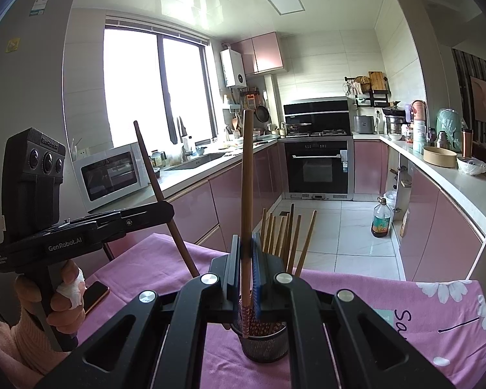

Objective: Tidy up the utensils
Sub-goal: 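Lower the right tool's chopstick into the mesh cup while the left tool inserts its own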

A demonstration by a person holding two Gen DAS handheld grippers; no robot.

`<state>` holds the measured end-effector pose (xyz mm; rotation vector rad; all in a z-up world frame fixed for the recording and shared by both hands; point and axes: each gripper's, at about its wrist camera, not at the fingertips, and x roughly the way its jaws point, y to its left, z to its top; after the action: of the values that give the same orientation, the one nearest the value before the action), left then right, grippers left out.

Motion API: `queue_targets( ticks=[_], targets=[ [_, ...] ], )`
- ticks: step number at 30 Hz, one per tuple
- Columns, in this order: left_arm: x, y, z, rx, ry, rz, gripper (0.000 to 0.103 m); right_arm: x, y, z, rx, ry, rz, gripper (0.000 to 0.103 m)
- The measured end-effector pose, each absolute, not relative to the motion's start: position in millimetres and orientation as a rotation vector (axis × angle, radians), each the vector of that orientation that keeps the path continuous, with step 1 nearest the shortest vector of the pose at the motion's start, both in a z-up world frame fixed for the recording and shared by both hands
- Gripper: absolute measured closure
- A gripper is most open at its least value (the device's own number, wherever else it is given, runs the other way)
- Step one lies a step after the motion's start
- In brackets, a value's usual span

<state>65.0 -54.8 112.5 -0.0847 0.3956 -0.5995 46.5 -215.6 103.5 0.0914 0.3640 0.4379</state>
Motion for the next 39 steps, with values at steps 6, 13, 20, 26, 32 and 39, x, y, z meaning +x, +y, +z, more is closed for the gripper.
queue_targets(
  ticks=[6,13,20,26,32,39],
  targets=[
    [66,-57,114,-0.087,0.396,-0.599,0.095,47,-216,103,0.091,0.363,0.437,0.098],
    [69,-60,115,-0.087,0.402,-0.594,0.095,47,-216,103,0.091,0.364,0.438,0.098],
    [73,-62,115,-0.092,0.409,-0.595,0.095,53,-219,107,0.093,0.37,0.437,0.098],
    [75,-61,117,-0.094,0.411,-0.596,0.095,54,-219,107,0.092,0.37,0.437,0.098],
    [77,-59,115,-0.096,0.418,-0.597,0.095,55,-221,107,0.093,0.374,0.435,0.098],
    [79,-59,115,-0.1,0.428,-0.595,0.095,63,-227,102,0.097,0.385,0.432,0.098]
  ],
)
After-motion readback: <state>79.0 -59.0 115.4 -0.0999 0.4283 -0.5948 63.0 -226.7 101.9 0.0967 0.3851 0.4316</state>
